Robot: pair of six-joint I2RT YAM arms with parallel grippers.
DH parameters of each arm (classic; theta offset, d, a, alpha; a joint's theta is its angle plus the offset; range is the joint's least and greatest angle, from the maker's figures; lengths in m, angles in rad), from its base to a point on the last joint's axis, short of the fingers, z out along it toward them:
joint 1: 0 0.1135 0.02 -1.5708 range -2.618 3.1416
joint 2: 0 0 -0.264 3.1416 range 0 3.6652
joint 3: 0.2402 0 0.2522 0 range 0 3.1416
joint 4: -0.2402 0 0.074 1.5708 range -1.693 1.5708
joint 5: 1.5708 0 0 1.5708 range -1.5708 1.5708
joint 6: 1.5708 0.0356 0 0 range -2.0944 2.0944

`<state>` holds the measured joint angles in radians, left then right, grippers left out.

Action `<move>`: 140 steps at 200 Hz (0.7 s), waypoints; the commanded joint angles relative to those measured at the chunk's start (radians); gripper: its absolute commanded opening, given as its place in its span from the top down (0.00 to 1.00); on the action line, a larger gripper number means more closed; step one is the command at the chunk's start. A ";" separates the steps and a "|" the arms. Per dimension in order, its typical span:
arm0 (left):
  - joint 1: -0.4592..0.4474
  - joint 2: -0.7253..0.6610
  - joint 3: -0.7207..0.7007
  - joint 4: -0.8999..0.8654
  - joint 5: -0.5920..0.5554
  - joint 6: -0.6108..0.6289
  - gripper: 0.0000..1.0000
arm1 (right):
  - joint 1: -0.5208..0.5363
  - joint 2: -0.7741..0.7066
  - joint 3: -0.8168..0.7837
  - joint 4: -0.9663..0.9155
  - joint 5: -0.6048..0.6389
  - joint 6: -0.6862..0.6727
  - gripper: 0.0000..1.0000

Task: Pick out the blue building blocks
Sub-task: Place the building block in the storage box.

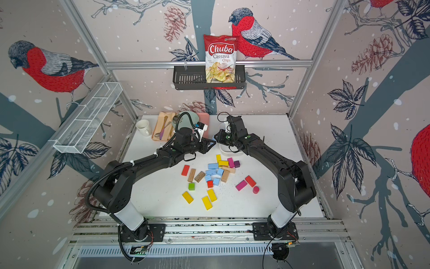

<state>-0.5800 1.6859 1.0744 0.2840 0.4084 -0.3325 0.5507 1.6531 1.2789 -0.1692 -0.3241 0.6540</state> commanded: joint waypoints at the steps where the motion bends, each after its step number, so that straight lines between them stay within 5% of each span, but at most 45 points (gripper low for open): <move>1: -0.003 -0.009 0.001 0.059 0.007 0.023 0.73 | 0.002 0.005 0.007 0.038 -0.014 0.009 0.84; 56: -0.003 -0.011 0.007 0.057 -0.003 0.024 0.60 | 0.000 0.006 0.016 0.038 -0.011 0.005 0.97; 106: -0.001 -0.088 -0.038 0.033 -0.047 0.054 0.24 | -0.043 0.000 0.097 -0.101 0.099 -0.114 0.99; 140: -0.001 -0.184 -0.096 -0.016 -0.101 0.103 0.11 | -0.087 0.040 0.182 -0.252 0.189 -0.215 1.00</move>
<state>-0.5831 1.5558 1.0115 0.2752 0.3611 -0.2798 0.4828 1.6684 1.4139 -0.2924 -0.2352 0.5423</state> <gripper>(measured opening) 0.872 0.177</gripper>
